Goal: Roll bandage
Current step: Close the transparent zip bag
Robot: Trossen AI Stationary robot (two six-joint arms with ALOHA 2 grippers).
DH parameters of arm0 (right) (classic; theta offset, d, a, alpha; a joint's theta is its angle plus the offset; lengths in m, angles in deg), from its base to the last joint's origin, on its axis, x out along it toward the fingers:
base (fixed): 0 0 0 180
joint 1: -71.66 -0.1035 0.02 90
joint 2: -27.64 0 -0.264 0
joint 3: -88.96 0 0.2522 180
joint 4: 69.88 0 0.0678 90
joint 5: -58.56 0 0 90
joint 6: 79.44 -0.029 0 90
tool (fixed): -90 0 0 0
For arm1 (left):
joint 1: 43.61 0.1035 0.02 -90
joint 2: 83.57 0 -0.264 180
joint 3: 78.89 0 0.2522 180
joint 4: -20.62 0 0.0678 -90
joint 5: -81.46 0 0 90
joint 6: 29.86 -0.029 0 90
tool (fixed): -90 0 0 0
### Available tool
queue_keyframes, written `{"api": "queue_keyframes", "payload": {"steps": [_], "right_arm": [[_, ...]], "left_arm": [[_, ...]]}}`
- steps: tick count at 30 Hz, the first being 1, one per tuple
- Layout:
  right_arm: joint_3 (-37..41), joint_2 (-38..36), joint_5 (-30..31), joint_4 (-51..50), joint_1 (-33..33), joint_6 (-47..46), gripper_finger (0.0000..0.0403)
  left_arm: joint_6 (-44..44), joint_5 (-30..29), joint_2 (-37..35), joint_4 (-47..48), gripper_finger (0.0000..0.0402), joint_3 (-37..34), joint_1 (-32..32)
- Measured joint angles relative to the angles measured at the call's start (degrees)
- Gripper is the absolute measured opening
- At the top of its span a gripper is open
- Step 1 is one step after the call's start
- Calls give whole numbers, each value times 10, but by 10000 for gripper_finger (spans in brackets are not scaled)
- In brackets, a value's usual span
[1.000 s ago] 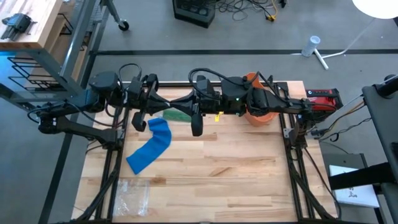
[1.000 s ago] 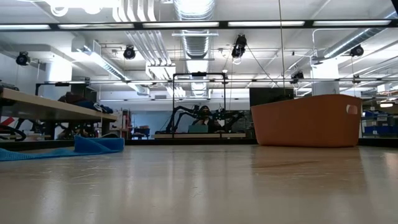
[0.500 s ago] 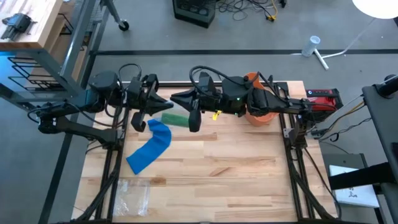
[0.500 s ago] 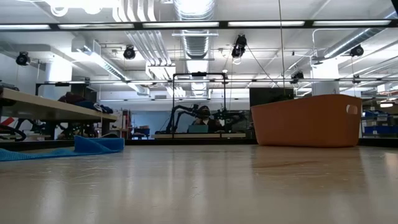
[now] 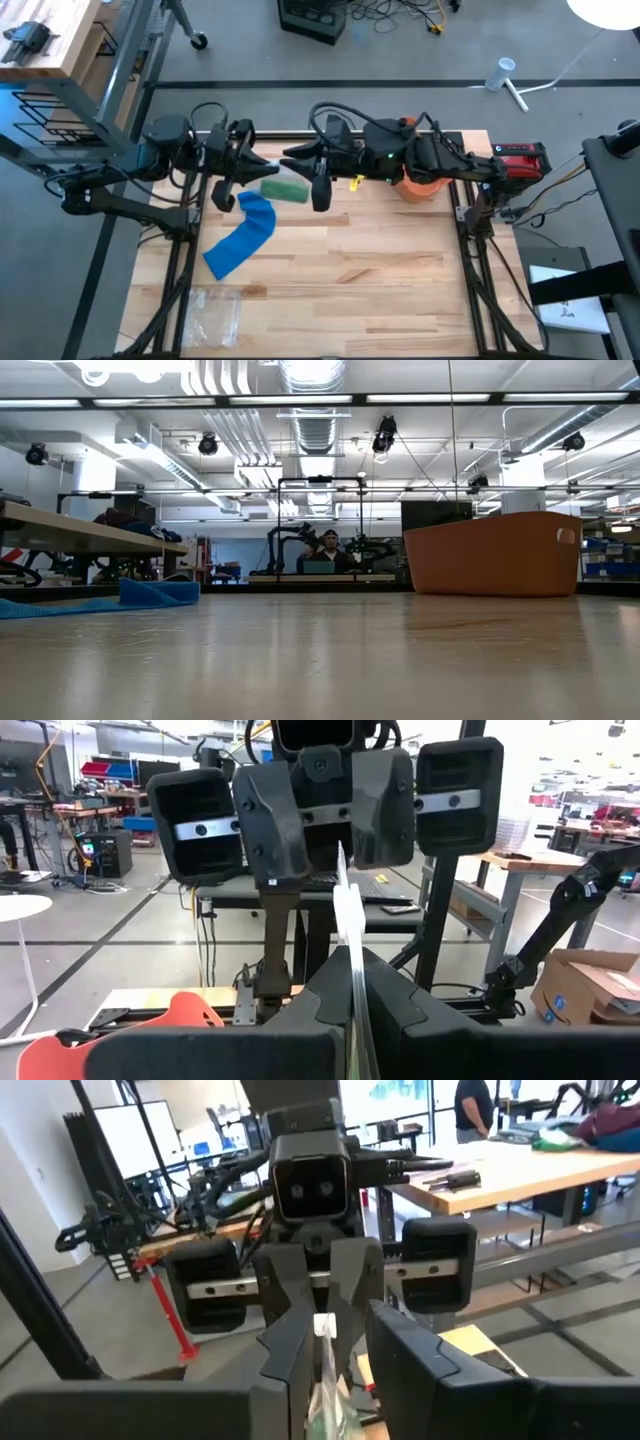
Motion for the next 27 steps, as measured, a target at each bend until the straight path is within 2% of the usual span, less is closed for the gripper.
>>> {"api": "queue_keyframes", "payload": {"steps": [7, 17, 23, 27], "right_arm": [[6, 8, 0, 2, 0, -3, 66], [7, 8, 0, 4, 0, -2, 6], [7, 8, 0, 4, 0, 5, 2], [3, 7, -21, 3, 0, 41, 1]], "left_arm": [[0, 0, 1, 0, 0, 0, 0], [0, -3, 1, -3, 0, 0, 0], [0, -3, 0, -3, 1, 0, 0], [2, -3, -2, -3, 22, 0, 0]]}}
